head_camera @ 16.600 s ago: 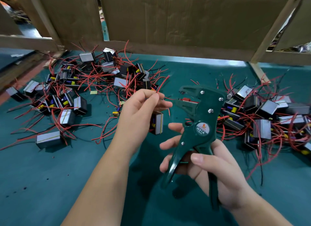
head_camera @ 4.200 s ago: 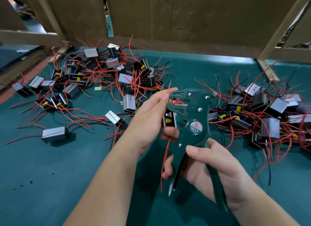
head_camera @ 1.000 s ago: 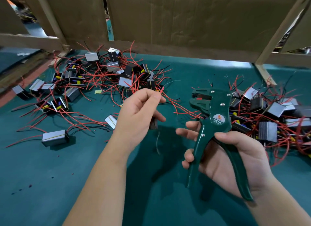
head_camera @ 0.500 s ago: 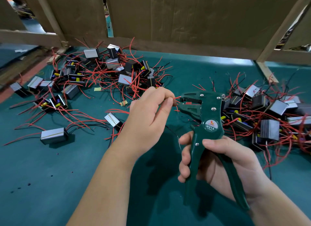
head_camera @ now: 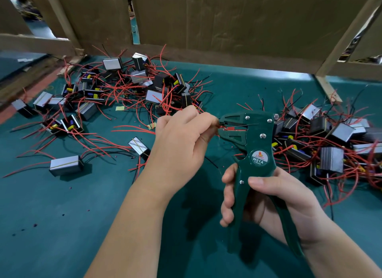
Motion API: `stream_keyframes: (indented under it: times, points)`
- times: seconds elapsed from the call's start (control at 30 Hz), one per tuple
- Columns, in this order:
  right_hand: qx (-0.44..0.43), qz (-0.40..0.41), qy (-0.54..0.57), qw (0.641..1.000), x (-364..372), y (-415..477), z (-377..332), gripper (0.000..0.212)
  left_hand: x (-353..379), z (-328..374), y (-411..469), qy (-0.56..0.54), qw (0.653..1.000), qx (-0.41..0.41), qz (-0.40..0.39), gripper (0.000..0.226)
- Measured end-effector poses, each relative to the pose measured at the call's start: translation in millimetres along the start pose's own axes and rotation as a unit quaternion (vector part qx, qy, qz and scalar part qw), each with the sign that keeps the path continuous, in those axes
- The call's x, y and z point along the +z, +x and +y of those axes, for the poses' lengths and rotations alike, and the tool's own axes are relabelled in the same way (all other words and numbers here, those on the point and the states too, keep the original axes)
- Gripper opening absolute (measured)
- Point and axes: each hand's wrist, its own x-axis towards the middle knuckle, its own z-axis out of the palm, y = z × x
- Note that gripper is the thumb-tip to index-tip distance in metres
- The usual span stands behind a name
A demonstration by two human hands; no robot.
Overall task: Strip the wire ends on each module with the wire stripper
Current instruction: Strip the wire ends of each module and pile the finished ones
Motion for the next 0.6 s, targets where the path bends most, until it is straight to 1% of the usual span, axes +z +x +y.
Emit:
stream_keyframes:
  times: [0.13, 0.33, 0.5, 0.57, 0.6]
  points:
    - [-0.002, 0.017, -0.008, 1.0, 0.4, 1.0, 1.3, 0.041, -0.8, 0.1, 0.0, 0.008, 1.0, -0.002, -0.002, 0.022]
    - [0.001, 0.012, -0.001, 1.0, 1.5, 1.3, 0.7, 0.04, -1.6, -2.0, 0.0, 0.006, 1.0, -0.007, -0.011, 0.015]
    - [-0.002, 0.032, -0.003, 0.999, 3.8, 1.9, 2.9, 0.041, -0.4, -2.5, -0.4, 0.011, 1.0, -0.009, -0.012, 0.016]
    - [-0.004, 0.049, 0.003, 0.999, 5.8, 2.4, 4.8, 0.045, -0.1, -2.8, -1.1, -0.007, 0.999, -0.021, -0.027, 0.019]
    - [-0.003, 0.066, 0.004, 0.998, 8.0, 3.0, 5.7, 0.047, 0.3, -3.1, -1.5, -0.014, 0.998, -0.031, -0.047, 0.022]
